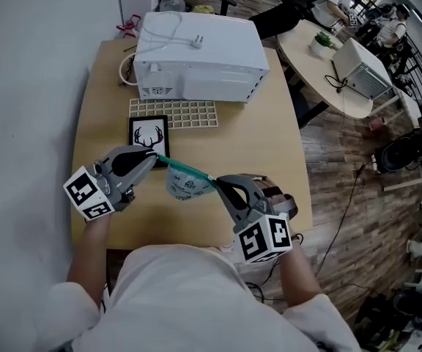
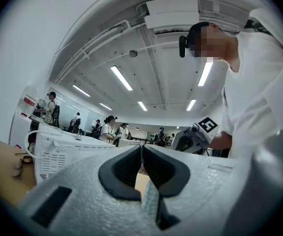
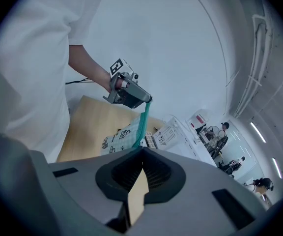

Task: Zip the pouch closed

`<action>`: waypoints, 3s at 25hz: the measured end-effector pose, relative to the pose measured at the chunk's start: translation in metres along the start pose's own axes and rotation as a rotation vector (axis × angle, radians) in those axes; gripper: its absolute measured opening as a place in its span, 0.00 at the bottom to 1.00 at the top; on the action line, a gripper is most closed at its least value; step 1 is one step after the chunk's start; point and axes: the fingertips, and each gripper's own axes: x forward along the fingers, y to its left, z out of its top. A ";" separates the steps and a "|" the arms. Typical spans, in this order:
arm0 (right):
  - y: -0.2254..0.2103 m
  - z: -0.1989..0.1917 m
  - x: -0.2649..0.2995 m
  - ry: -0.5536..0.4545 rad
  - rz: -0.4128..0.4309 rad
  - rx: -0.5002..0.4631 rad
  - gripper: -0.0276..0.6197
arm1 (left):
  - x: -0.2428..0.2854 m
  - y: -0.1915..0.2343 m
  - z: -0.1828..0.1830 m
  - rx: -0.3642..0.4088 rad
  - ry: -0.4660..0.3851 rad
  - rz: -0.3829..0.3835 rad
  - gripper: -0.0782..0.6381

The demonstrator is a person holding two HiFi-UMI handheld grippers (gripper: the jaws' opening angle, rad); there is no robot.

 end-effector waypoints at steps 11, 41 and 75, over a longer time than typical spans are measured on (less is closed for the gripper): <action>-0.006 -0.006 -0.005 0.033 -0.047 0.040 0.05 | -0.012 0.012 0.012 -0.009 -0.022 0.018 0.14; 0.048 -0.064 -0.036 0.059 -0.022 0.253 0.05 | 0.009 -0.047 -0.037 -0.058 0.070 -0.010 0.14; 0.004 -0.115 -0.070 -0.240 -0.301 0.910 0.05 | -0.059 -0.017 0.002 0.016 0.022 0.454 0.14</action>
